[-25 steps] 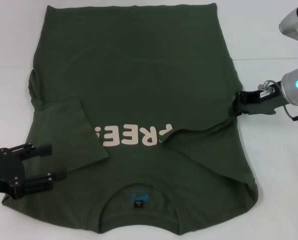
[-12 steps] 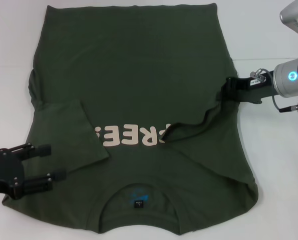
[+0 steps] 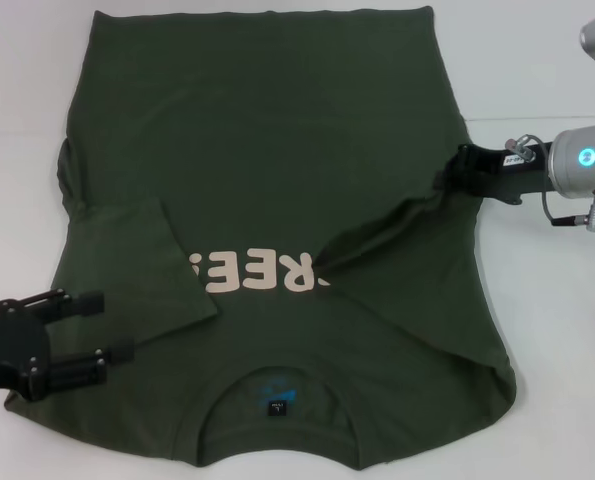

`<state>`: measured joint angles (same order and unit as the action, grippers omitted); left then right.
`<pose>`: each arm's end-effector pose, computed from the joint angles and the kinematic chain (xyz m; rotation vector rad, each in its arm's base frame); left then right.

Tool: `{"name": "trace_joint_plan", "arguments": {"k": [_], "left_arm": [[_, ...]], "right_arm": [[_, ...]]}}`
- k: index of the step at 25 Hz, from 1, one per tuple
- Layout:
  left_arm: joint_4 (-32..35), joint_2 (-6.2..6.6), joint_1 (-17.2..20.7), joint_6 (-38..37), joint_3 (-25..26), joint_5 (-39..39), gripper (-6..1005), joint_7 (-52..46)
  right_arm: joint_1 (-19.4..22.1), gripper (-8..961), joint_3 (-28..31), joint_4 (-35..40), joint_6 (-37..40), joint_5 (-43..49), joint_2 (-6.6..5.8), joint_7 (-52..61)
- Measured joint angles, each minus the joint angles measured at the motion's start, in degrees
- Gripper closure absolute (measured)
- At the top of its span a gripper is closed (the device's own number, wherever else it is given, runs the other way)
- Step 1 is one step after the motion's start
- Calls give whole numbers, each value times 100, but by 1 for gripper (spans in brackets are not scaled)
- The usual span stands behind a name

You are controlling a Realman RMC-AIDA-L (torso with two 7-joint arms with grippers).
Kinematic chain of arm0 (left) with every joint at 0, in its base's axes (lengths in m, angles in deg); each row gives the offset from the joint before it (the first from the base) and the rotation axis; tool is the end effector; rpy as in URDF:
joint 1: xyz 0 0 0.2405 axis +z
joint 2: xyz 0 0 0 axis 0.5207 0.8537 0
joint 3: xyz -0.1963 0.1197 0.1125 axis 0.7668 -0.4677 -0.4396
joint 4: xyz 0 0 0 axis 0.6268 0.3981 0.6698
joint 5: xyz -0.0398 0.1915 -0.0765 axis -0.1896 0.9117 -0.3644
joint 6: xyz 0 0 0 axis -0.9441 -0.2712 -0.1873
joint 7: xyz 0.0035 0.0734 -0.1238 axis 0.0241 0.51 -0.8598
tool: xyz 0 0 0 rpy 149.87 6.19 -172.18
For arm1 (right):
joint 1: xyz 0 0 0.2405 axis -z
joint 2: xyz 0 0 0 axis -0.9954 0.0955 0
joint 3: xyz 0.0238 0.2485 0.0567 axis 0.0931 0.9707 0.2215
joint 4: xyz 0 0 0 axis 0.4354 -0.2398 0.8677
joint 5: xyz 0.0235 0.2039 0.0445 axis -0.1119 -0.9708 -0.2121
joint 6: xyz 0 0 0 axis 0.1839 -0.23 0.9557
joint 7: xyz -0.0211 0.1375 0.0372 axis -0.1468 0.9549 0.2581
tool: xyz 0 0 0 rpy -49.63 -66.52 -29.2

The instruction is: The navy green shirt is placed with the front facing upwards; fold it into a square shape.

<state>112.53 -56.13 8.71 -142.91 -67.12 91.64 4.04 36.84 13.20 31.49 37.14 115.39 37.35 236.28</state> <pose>-0.3130 0.2721 0.0493 -2.5975 -0.7060 -0.7151 0.2446 0.4494 0.0025 -1.8711 1.7999 0.4231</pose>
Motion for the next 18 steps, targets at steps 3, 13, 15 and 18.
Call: {"name": "trace_joint_plan", "arguments": {"k": [3, 13, 15, 18], "left_arm": [[-23, 0, -7, 49, -7, 0, 190, 4], [-42, 0, -33, 138, 9, -38, 190, -35], [-44, 0, -34, 141, 27, -43, 190, -67], [-44, 0, -49, 141, 41, -49, 190, -253]], "right_arm": [[81, 885, 0, -13, -88, -214, 3, -69], [445, 687, 69, -60, -71, -1310, 36, -1151], [507, 630, 84, -61, -14, -1485, 33, -1300], [700, 544, 131, -39, 212, -1992, -6, -1621]]}}
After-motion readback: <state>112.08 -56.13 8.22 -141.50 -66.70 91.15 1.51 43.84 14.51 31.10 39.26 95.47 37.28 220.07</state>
